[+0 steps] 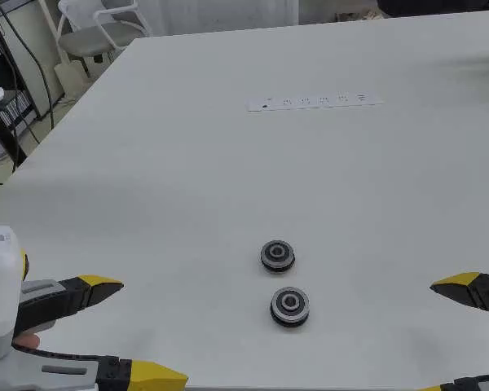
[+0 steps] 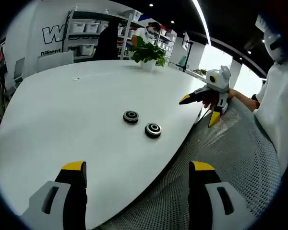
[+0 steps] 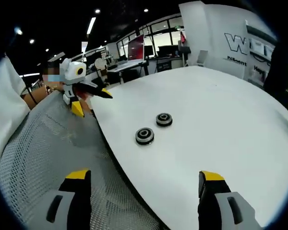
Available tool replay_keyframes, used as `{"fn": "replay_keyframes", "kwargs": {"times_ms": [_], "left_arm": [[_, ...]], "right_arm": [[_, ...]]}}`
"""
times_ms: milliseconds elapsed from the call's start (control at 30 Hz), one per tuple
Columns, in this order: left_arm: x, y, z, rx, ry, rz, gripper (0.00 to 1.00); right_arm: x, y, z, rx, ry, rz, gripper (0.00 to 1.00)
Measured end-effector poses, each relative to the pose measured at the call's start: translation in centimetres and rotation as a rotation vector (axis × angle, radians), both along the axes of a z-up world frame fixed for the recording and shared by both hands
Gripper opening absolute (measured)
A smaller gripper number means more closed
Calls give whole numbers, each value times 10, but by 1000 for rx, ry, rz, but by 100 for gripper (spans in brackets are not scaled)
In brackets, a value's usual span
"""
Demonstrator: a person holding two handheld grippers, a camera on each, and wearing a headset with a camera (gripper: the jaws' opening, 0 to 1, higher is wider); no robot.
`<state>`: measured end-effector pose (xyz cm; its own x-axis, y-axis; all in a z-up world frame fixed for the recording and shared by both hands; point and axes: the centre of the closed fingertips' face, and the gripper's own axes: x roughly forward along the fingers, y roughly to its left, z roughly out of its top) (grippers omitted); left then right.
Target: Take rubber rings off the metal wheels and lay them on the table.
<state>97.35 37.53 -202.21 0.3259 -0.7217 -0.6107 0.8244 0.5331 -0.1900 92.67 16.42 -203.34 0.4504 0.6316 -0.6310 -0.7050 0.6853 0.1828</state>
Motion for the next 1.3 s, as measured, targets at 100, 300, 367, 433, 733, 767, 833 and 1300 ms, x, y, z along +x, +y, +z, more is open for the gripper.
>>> {"fn": "replay_keyframes", "kwargs": {"times_ms": [100, 300, 367, 433, 733, 767, 833, 1300], "left_arm": [[0, 0, 0, -2, 3, 1, 86], [0, 0, 0, 1, 2, -1, 86], [0, 0, 0, 3, 2, -3, 86], [0, 0, -1, 3, 2, -3, 86], [-1, 0, -1, 3, 5, -4, 86], [-1, 0, -1, 3, 6, -4, 86], [-1, 0, -1, 4, 6, -5, 86], [-2, 0, -3, 14, 6, -14, 86]], "right_arm": [[0, 0, 0, 2, -1, -2, 91], [-2, 0, -3, -20, 8, 16, 92], [-3, 0, -3, -19, 12, 15, 92], [-3, -1, -4, -20, 12, 15, 92], [-4, -1, -5, -25, 20, 23, 92], [-4, -1, -5, -25, 20, 23, 92], [-4, -1, -5, -23, 21, 22, 92], [-3, -1, -5, -13, 22, 13, 92]]}}
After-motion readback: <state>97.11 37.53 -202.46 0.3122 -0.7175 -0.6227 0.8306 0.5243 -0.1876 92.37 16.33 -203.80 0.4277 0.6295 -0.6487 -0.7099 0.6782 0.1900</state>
